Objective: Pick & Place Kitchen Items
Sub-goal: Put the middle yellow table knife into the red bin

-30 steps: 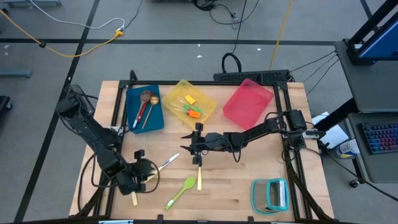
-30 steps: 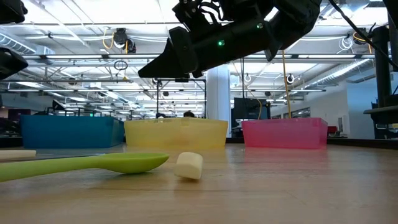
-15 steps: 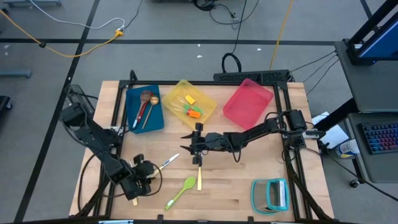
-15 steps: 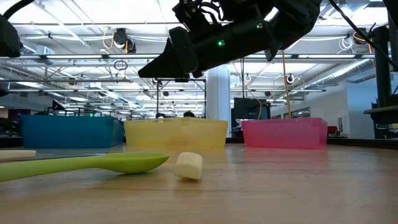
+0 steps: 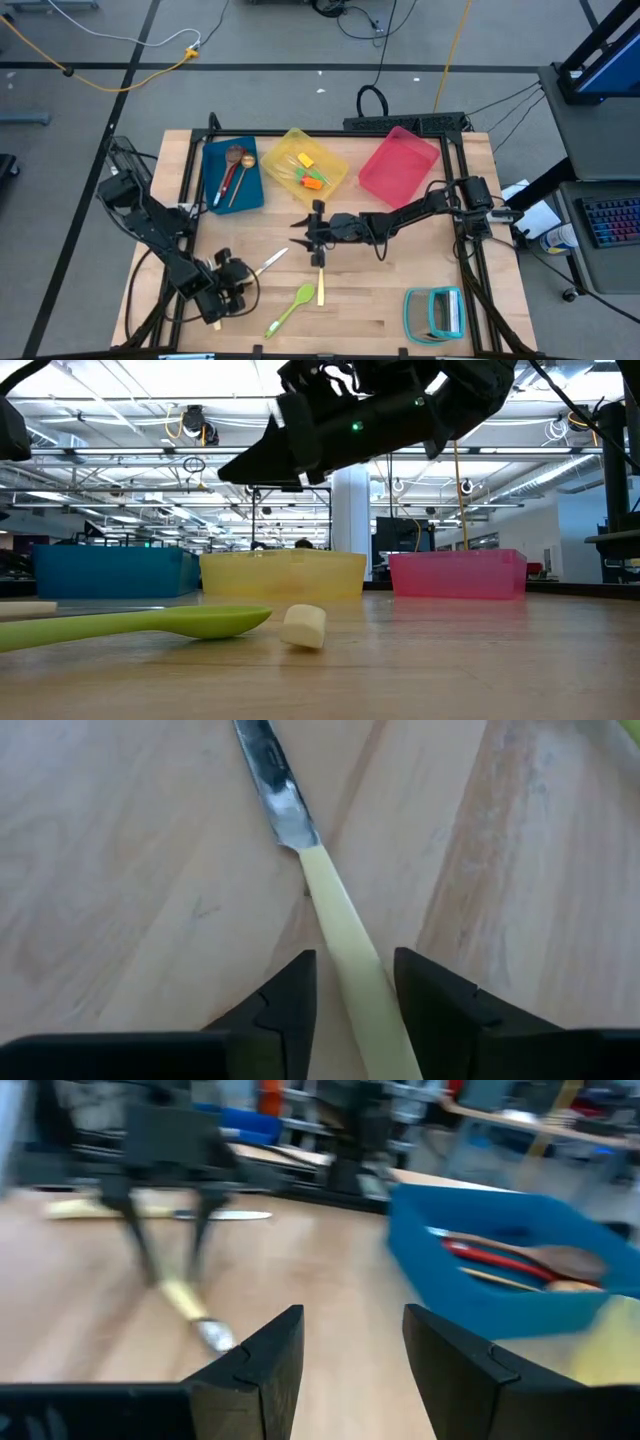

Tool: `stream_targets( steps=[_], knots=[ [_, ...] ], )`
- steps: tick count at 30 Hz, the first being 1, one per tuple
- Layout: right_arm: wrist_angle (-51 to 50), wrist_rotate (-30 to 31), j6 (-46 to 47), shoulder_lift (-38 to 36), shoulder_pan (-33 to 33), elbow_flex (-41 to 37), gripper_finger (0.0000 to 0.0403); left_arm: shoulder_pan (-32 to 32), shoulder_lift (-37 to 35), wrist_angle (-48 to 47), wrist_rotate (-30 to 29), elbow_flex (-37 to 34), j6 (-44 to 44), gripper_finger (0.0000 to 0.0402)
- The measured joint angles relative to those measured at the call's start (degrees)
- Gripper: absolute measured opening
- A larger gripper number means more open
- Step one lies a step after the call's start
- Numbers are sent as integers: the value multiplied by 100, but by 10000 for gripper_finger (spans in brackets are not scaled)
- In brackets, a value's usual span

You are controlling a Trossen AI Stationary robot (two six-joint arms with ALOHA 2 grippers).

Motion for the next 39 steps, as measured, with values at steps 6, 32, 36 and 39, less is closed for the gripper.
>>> stream_targets(
  steps=[6,32,36,39],
  knots=[
    [-3,-963,3,0,2,0,164,-15,-30,112,-19,-382,-583,136],
    [84,-931,-3,2,-11,0,164,-212,-14,618,-358,-815,-761,63],
    [83,-1068,-1,2,8,0,164,-160,-4,629,-442,-820,-694,74],
    [93,-1433,1,29,13,0,164,-71,-4,661,-442,-820,-565,67]
  ],
)
